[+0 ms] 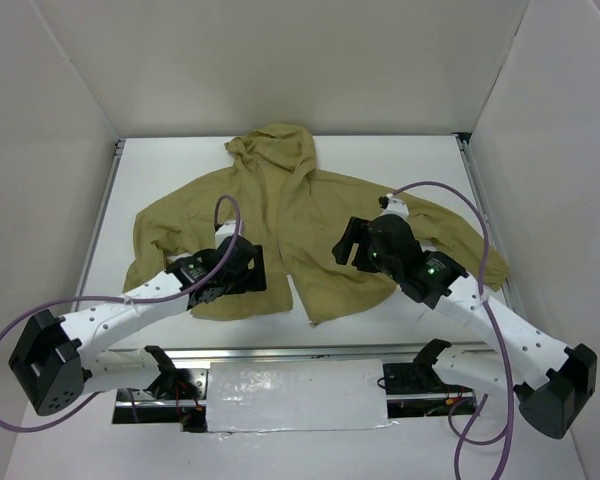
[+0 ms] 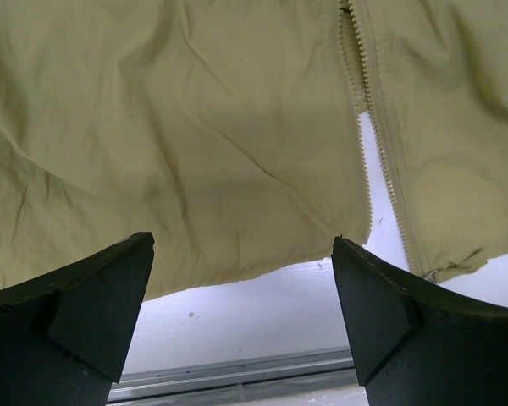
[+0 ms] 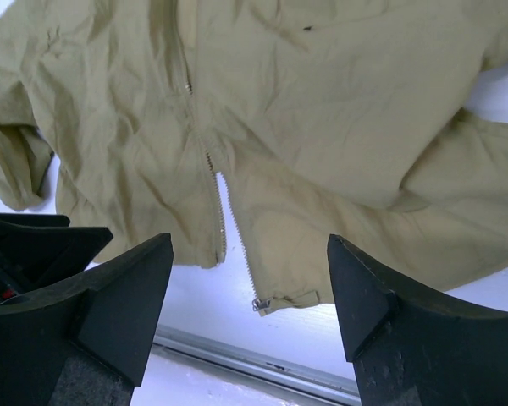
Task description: Zip up the jacket
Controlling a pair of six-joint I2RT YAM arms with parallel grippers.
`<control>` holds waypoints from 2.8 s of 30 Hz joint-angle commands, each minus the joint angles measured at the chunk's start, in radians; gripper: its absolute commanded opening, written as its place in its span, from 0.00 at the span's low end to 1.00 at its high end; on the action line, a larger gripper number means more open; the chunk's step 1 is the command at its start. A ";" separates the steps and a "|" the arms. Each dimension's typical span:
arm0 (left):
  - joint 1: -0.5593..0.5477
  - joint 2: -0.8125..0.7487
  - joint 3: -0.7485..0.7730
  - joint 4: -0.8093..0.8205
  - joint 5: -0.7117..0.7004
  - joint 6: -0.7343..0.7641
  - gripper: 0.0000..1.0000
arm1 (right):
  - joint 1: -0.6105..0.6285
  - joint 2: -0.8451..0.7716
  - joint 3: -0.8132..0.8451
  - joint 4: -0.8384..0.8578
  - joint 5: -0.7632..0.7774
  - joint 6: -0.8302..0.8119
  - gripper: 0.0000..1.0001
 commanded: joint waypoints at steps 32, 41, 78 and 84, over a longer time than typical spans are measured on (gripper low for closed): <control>-0.182 0.344 0.207 -0.085 -0.106 -0.346 0.99 | -0.049 -0.143 0.055 -0.160 0.084 -0.073 0.84; -0.201 0.421 0.208 -0.062 -0.083 -0.429 0.84 | -0.053 -0.163 0.057 -0.182 0.130 -0.085 0.84; -0.222 0.504 0.164 -0.039 -0.045 -0.425 0.17 | -0.053 -0.170 0.025 -0.130 0.106 -0.106 0.85; -0.222 0.345 0.107 0.085 -0.019 -0.373 0.00 | -0.055 -0.160 -0.038 -0.053 -0.039 -0.122 0.85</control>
